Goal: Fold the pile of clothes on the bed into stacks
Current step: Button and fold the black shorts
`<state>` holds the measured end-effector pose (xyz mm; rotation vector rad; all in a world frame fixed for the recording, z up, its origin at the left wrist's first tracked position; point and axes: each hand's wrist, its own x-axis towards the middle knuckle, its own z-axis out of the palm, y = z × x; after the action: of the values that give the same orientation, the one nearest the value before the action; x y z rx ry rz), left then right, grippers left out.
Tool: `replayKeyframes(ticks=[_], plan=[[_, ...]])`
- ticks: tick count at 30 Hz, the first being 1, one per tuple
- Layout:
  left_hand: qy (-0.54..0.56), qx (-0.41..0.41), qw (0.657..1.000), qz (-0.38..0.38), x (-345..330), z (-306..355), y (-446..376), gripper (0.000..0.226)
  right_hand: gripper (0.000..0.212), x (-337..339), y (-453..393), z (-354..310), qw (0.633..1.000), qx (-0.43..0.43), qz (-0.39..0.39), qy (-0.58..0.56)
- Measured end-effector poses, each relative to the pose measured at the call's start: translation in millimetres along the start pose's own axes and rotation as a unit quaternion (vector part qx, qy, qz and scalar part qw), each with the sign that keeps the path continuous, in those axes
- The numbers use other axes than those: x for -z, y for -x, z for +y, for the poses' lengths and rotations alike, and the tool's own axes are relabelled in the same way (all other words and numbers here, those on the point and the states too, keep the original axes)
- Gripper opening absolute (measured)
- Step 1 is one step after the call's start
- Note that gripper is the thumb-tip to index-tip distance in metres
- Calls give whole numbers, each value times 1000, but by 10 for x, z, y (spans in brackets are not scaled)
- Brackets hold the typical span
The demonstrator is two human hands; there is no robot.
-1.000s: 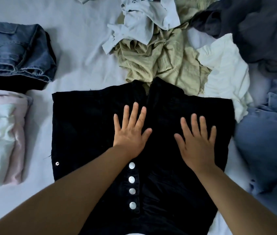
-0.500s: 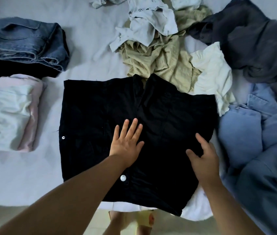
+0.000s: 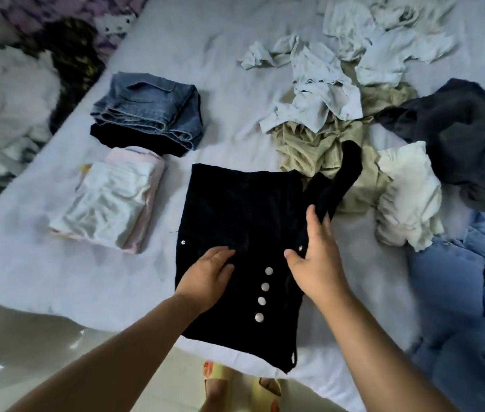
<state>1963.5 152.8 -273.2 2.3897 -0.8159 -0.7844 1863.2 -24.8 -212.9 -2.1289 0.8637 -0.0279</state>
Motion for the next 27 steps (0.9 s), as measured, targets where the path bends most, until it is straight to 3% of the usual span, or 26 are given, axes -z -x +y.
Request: replayKeyframes(ticks=[5,13,16,19,21,23,27], plan=[[19,55,996,61,496,-348,40,34,84,-437,-173,-702,996,30,-24,77],[31,107,993,45,657,-906,74,36,78,-1361,-365,-985,979,52,-192,40],[27,110,993,43,633,-985,7,39,59,-1382,-406,-746,980,77,-150,107],[-4,63,997,38,571,-902,-107,45,48,-1254,-428,-367,971,98,-38,213],[-29,48,998,35,460,-783,-189,48,46,-1186,-411,-101,970,64,10,234],[-27,77,996,35,319,-662,-256,52,52,-1162,-348,112,971,39,5,238],[-15,173,985,22,141,-551,-384,61,59,-1227,-221,370,959,82,-42,267]])
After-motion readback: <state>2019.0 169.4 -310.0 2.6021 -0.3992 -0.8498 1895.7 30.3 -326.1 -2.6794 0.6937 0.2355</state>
